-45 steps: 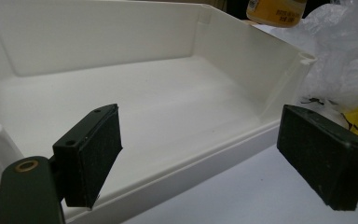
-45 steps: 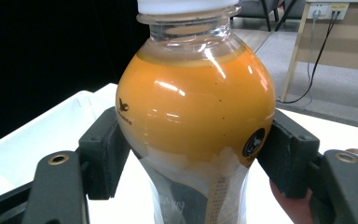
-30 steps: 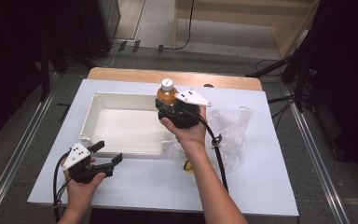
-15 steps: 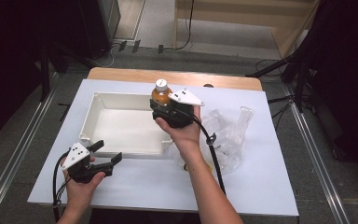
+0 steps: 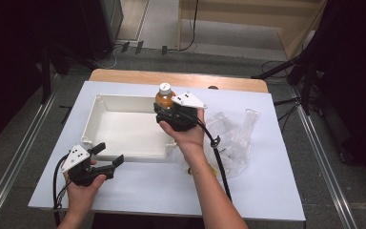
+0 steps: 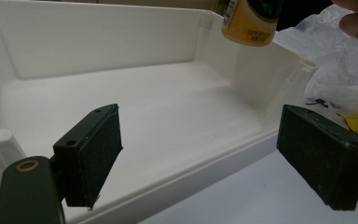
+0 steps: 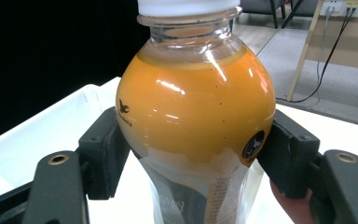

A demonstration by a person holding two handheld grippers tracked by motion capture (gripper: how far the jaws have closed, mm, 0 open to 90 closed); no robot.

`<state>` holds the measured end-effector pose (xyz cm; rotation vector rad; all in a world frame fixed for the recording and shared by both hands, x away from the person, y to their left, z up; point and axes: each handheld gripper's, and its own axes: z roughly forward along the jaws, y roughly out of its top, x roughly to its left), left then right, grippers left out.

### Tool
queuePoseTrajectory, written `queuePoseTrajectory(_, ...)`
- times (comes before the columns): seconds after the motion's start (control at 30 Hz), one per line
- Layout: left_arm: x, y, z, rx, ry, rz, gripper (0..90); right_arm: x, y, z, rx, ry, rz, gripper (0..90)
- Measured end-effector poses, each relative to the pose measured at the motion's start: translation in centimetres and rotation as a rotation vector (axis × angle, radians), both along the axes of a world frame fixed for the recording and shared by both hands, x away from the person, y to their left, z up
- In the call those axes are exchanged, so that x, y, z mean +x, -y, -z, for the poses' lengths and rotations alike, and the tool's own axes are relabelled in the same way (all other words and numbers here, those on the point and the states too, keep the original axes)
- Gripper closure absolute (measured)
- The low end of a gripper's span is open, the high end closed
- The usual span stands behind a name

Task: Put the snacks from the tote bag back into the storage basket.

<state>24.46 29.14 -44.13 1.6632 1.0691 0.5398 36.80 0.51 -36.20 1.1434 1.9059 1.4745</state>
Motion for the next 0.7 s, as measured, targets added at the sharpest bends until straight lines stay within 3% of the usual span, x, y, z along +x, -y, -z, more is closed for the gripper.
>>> queuePoseTrajectory(0.7, 0.0, -0.2, -0.2, -0.004, 0.003, -0.002, 14.0, 0.7, -0.7, 3.2, -0.059, -0.059, 0.0, 31.7)
